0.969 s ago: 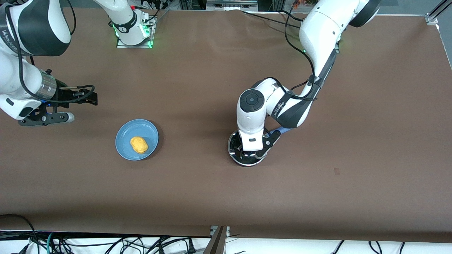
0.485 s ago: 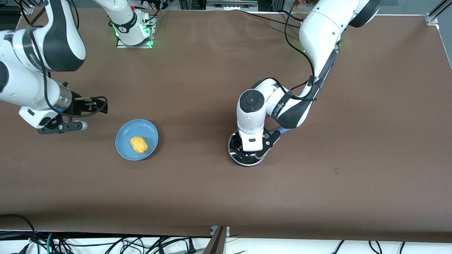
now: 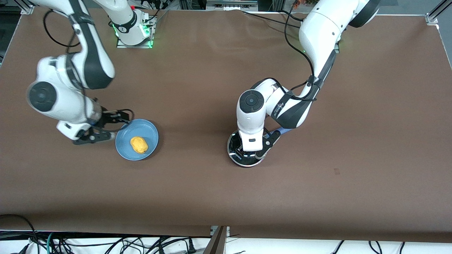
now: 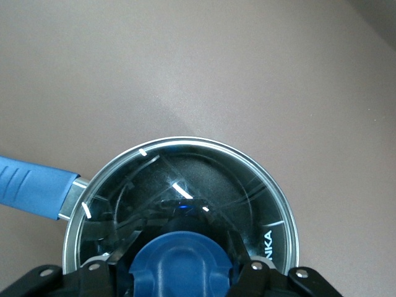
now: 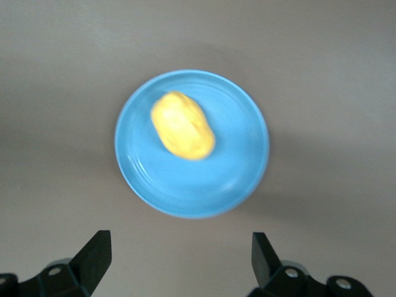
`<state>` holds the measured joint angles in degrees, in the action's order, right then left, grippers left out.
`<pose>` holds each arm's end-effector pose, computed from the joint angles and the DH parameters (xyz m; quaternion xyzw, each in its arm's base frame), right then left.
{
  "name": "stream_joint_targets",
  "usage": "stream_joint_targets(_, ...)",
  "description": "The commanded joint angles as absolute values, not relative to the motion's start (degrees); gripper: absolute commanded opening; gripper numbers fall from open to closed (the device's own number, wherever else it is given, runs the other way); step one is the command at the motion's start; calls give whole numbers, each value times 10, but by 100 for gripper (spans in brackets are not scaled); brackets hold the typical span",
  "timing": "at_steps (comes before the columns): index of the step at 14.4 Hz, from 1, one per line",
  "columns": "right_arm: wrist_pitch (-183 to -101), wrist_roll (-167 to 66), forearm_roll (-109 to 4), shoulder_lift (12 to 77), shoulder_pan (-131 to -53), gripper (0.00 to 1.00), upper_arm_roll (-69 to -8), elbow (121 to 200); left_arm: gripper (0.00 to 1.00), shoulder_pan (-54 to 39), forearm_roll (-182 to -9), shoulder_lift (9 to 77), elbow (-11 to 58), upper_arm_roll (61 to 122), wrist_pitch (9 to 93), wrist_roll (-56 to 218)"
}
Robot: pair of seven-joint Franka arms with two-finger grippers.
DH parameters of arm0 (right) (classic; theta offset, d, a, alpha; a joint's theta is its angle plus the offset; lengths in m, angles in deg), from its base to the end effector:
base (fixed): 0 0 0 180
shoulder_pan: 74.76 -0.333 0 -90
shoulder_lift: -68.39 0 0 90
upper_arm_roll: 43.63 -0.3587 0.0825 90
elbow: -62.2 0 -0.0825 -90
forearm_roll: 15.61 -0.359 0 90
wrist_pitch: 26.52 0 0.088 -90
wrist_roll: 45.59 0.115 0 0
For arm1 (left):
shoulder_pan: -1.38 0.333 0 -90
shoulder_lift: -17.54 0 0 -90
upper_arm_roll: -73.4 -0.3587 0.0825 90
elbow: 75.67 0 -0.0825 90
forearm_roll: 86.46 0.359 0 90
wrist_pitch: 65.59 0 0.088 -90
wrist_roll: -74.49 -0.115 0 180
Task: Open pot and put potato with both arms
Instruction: 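Lift the lid with the left gripper while the right gripper grasps the potato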
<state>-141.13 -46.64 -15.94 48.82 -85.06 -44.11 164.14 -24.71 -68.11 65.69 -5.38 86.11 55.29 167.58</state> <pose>0.6097 0.1160 0.4013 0.9930 0.1014 -0.0603 0.0012 0.6424 -0.4277 0.3107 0.9052 0.4198 0.0663 0.0047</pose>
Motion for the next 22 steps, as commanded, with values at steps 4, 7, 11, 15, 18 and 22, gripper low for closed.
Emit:
stream_joint_targets(4, -1529, -547, -162, 409, -864, 100, -441, 1643, 47, -253, -662, 665, -69, 856, 551, 1677)
stream_joint_targets(7, -1590, -596, -162, 368, -864, 100, -441, 1642, 47, -252, -662, 663, -71, 856, 548, 1676)
stream_joint_targets(11, -1616, -674, -160, 349, -858, 100, -440, 1636, 45, -250, -662, 659, -73, 856, 541, 1670)
stream_joint_targets(15, -1634, -684, -164, 326, -853, 99, -439, 1645, 44, -247, -662, 652, -76, 856, 523, 1658)
stream_joint_targets(18, -1633, -680, -165, 325, -852, 81, -439, 1649, 44, -244, -665, 646, -96, 857, 489, 1639)
stream_joint_targets(22, -1610, -672, -179, 331, -847, 22, -439, 1636, 43, -222, -672, 627, -119, 866, 435, 1599)
